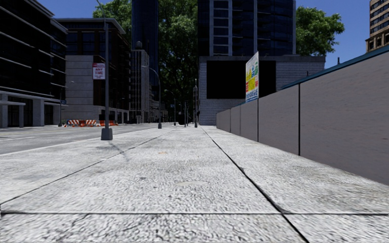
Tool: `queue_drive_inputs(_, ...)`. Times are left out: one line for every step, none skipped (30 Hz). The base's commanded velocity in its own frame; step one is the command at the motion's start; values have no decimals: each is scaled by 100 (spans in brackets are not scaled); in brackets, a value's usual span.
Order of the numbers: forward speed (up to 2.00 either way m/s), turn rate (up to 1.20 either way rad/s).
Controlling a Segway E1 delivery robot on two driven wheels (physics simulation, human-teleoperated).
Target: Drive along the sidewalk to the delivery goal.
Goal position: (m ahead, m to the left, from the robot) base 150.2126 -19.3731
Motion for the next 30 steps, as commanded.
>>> queue_drive_inputs(197, 0)
queue_drive_inputs(197, 0)
queue_drive_inputs(197, 0)
queue_drive_inputs(197, 0)
queue_drive_inputs(197, 0)
queue_drive_inputs(197, 0)
queue_drive_inputs(197, 0)
queue_drive_inputs(197, 0)
queue_drive_inputs(197, 0)
queue_drive_inputs(197, 0)
queue_drive_inputs(197, 0)
queue_drive_inputs(197, 0)
queue_drive_inputs(197, 0)
queue_drive_inputs(197, 0)
queue_drive_inputs(197, 0)
queue_drive_inputs(197, 0)
queue_drive_inputs(197, 0)
queue_drive_inputs(197, 0)
queue_drive_inputs(197, 0)
queue_drive_inputs(197, 0)
queue_drive_inputs(197, 0)
queue_drive_inputs(197, 0)
queue_drive_inputs(197, 0)
queue_drive_inputs(197, 0)
queue_drive_inputs(197, 0)
queue_drive_inputs(197, 0)
queue_drive_inputs(197, 0)
queue_drive_inputs(197, 0)
queue_drive_inputs(197, 0)
queue_drive_inputs(197, 0)
